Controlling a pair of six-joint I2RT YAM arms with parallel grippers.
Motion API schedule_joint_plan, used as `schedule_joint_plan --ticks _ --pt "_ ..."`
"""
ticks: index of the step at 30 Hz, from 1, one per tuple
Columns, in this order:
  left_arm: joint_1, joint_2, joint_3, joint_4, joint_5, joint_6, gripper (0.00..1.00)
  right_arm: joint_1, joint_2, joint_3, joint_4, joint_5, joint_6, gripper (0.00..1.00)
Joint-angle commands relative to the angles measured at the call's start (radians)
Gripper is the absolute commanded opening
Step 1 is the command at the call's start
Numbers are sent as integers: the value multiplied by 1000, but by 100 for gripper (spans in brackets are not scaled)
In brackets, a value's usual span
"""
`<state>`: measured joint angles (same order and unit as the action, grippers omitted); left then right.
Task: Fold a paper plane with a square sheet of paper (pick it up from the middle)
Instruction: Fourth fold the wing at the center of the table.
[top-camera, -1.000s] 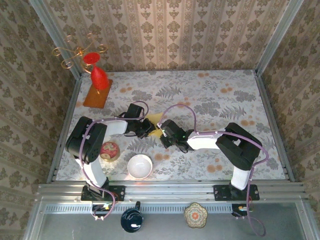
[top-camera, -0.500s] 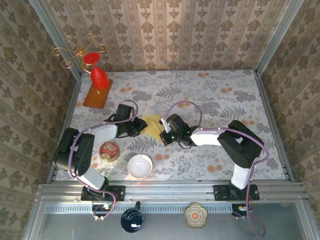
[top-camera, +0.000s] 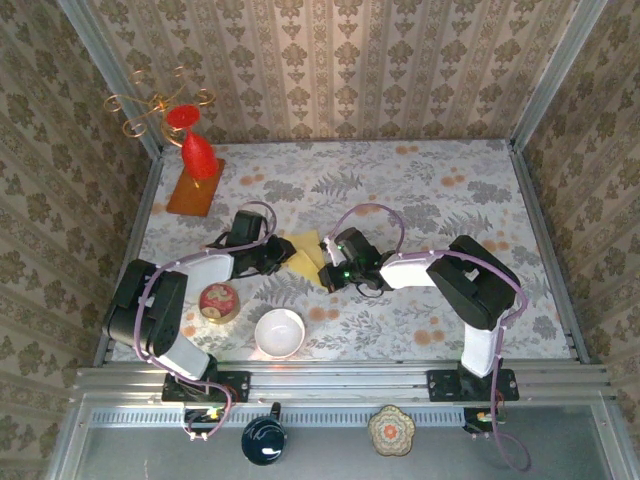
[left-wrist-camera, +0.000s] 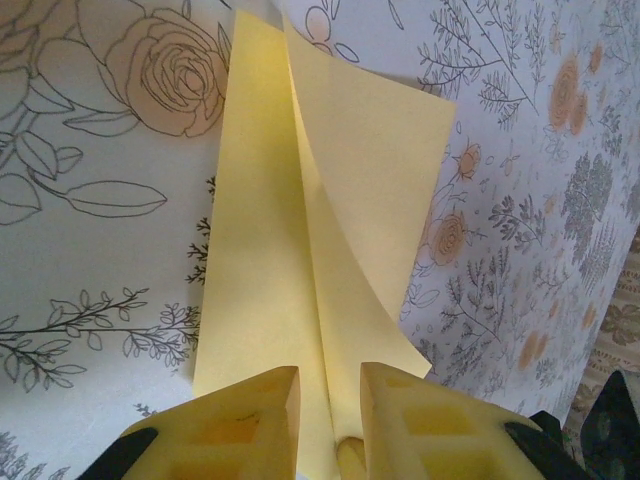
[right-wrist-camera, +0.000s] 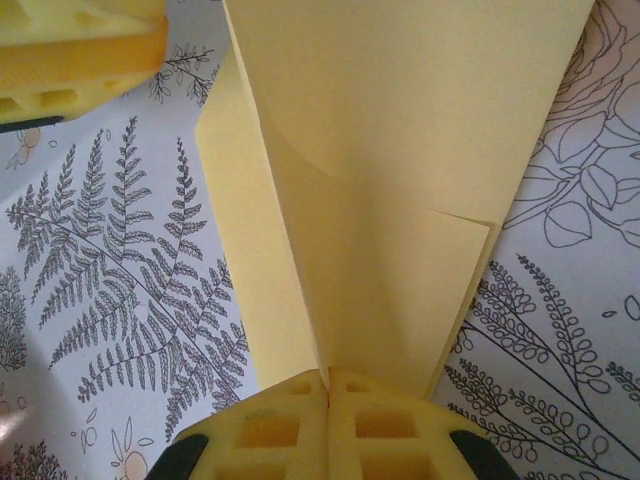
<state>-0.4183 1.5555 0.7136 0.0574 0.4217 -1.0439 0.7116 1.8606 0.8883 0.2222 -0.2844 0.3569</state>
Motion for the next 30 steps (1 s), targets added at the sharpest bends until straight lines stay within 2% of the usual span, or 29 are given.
schedule_joint_plan --ticks 1,6,7,15,23,30 --pt "-12 -16 -5 21 12 -5 24 -11 20 -2 -19 -32 29 0" --pt "-30 2 12 37 20 -2 24 -24 -3 -34 -38 -10 27 0" --pt "-60 8 17 44 26 -3 24 -27 -17 -46 -42 -1 23 0" --pt "-122 75 64 89 60 -7 23 -81 -147 -166 -55 31 29 0" --pt "-162 156 112 136 95 -13 23 -123 -133 -227 56 -77 115 1" --pt "-175 206 178 63 82 43 23 -171 -118 -268 169 -162 171 1"
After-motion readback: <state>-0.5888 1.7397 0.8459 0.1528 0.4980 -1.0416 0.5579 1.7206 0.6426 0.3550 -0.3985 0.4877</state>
